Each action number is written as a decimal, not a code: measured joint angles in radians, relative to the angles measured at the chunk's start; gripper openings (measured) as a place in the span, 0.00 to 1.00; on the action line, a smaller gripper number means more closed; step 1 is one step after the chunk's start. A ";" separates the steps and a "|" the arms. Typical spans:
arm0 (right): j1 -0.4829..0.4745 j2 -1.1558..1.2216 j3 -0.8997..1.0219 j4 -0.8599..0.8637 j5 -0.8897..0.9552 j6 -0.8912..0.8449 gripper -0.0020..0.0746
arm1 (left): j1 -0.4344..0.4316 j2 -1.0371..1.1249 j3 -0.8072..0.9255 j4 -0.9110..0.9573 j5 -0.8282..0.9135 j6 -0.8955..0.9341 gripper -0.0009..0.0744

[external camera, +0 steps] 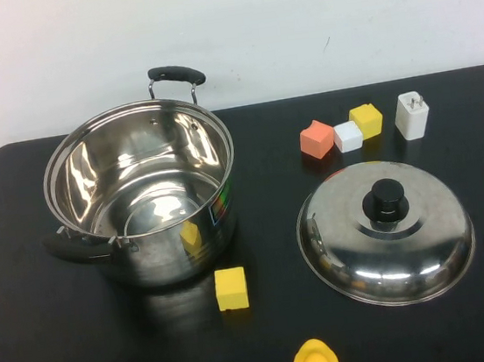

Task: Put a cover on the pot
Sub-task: Pick up the pot lid

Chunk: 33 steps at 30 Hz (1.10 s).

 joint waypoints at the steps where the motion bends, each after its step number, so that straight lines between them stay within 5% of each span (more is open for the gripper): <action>1: 0.000 0.046 -0.014 0.022 -0.002 -0.062 0.02 | 0.000 0.000 0.000 0.000 0.000 0.000 0.01; 7: 0.023 0.267 -0.053 -0.068 -0.182 -0.020 0.09 | 0.000 0.000 0.000 0.000 0.000 0.000 0.01; 11: 0.107 0.393 -0.053 -0.348 -0.457 0.322 0.33 | 0.000 0.000 0.000 0.000 0.000 0.000 0.01; 14: 0.177 0.514 -0.051 -0.484 -0.730 0.466 0.57 | 0.000 0.000 0.000 0.000 0.000 0.000 0.01; 17: 0.230 0.670 -0.049 -0.558 -0.987 0.521 0.70 | 0.000 0.000 0.000 0.000 0.000 0.000 0.01; 25: 0.278 1.111 -0.049 -0.703 -1.503 0.709 0.76 | 0.000 0.000 0.000 0.000 0.000 0.000 0.01; 33: 0.278 1.434 -0.139 -0.768 -1.583 0.747 0.76 | 0.000 0.000 0.000 0.000 0.000 0.000 0.01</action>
